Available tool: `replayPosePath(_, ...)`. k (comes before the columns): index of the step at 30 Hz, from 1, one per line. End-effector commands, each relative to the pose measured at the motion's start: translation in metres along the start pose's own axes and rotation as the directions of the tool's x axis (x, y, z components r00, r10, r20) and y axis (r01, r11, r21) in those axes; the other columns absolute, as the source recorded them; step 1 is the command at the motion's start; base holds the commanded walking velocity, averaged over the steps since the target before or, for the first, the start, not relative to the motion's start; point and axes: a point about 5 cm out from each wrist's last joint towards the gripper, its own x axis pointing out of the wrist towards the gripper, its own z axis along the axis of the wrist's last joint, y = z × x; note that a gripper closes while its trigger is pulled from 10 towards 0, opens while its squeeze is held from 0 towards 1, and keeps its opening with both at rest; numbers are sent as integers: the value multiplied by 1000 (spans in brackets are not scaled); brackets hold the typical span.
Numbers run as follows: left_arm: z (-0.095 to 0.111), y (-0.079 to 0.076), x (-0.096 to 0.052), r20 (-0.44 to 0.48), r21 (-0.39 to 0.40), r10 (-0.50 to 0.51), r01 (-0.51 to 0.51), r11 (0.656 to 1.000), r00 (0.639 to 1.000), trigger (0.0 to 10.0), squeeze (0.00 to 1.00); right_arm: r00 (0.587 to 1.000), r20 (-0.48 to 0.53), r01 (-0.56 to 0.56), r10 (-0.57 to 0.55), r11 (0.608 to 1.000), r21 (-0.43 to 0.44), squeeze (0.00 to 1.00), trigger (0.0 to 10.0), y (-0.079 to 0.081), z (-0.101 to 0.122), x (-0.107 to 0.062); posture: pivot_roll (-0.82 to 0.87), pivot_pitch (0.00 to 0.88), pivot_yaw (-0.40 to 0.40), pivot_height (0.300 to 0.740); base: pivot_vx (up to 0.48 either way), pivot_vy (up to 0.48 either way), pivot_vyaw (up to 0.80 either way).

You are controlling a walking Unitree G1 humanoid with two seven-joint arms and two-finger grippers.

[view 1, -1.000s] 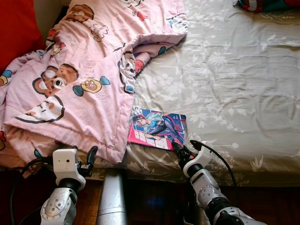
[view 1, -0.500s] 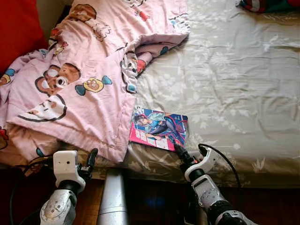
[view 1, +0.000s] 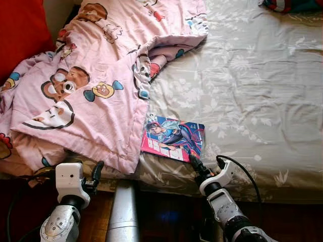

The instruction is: Clean up the room

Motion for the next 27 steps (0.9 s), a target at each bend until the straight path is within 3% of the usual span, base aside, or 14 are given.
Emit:
replayPosePath(1,-2,0,-5,-21,22,-7,8,1000,1000,10000,0,996,-91,19,-15,999,42,0,10000,-4,-26,-6,287,358,40,571,0,0,0)
replayPosePath(2,-3,0,-5,-22,22,-8,8,1000,1000,10000,0,996,-89,19,-15,999,43,0,4824,-4,-26,-6,287,358,40,571,0,0,0)
replayPosePath(3,-3,0,-5,-23,22,-8,9,1000,1000,10000,0,996,-89,19,-15,999,43,0,4824,-5,-26,-6,287,358,40,571,0,0,0)
replayPosePath(4,-3,0,-5,-23,22,-8,9,1000,1000,10000,0,996,-88,19,-15,999,43,0,4000,-5,-26,-7,287,358,40,571,0,0,0)
replayPosePath(6,-3,-1,-5,-23,22,-9,9,1000,1000,10000,0,996,-88,22,-19,999,40,0,0,-7,-25,-8,283,353,38,571,0,0,0)
replayPosePath(27,-6,-2,4,-22,21,-10,11,1000,1000,10000,0,997,-23,70,-70,998,3,0,0,-14,-12,-11,261,316,29,571,0,0,0)
